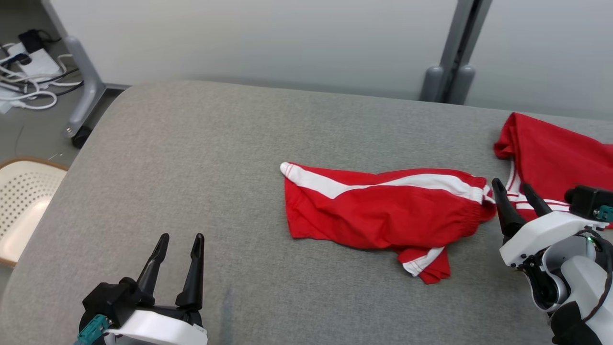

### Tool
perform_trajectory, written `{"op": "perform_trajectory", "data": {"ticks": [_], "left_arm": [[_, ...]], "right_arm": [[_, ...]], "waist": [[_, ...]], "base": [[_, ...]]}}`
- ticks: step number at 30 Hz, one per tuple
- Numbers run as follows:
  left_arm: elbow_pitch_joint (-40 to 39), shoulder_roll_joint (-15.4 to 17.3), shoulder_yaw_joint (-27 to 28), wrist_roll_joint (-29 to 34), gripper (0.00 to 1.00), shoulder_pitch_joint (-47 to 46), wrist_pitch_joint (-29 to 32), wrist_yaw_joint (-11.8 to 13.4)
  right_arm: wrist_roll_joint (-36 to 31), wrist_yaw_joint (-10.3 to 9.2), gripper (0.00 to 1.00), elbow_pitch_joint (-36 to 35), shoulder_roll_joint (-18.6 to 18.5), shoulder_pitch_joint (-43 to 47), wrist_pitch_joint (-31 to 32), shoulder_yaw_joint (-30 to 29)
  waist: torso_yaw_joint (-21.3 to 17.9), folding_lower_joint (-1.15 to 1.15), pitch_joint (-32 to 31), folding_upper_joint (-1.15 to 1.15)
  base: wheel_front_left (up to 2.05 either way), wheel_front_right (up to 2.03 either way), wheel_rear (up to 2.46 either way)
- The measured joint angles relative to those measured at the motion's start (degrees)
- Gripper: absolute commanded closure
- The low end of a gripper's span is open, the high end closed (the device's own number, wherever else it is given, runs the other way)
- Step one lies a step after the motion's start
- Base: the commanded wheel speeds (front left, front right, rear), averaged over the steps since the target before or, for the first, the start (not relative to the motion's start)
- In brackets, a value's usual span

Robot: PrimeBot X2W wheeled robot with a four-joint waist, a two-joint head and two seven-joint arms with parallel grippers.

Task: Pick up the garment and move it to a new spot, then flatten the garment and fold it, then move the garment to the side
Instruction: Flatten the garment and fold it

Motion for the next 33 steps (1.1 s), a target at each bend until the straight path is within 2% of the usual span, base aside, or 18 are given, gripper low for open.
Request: {"op": "perform_trajectory", "data": {"ticks": [9,14,22,27,33], "left_arm": [[0.1,0.5,0.6,0.0,0.00,0.2,0.0,0.0],[-0.5,1.8,1.6,0.1,0.00,0.1,0.0,0.1],[-1.7,2.5,1.8,0.1,0.00,0.1,0.5,0.8],[-1.7,2.3,1.5,-0.2,0.00,0.4,0.5,0.8],[-1.7,2.2,1.0,-0.5,0.00,1.0,0.7,0.9]], "right_arm": [[-3.1,0.00,0.00,-8.6,1.1,5.6,-2.8,-2.2],[-8.7,0.00,0.00,-21.0,2.8,11.8,-3.1,-7.0],[-13.5,0.00,0.00,-32.6,5.9,20.5,-3.1,-11.9],[-15.2,0.00,0.00,-35.5,9.3,25.1,-3.1,-15.6],[-17.5,0.00,0.00,-35.4,10.1,26.1,-3.1,-14.9]], "waist": [[-4.8,0.00,-2.0,0.00],[-7.4,0.00,-2.5,0.00],[-9.7,0.00,-2.7,0.00],[-10.4,0.00,-2.7,0.00],[-10.5,0.00,-2.5,0.00]], "base": [[0.00,0.00,0.00],[0.00,0.00,0.00],[0.00,0.00,0.00],[0.00,0.00,0.00],[0.00,0.00,0.00]]}}
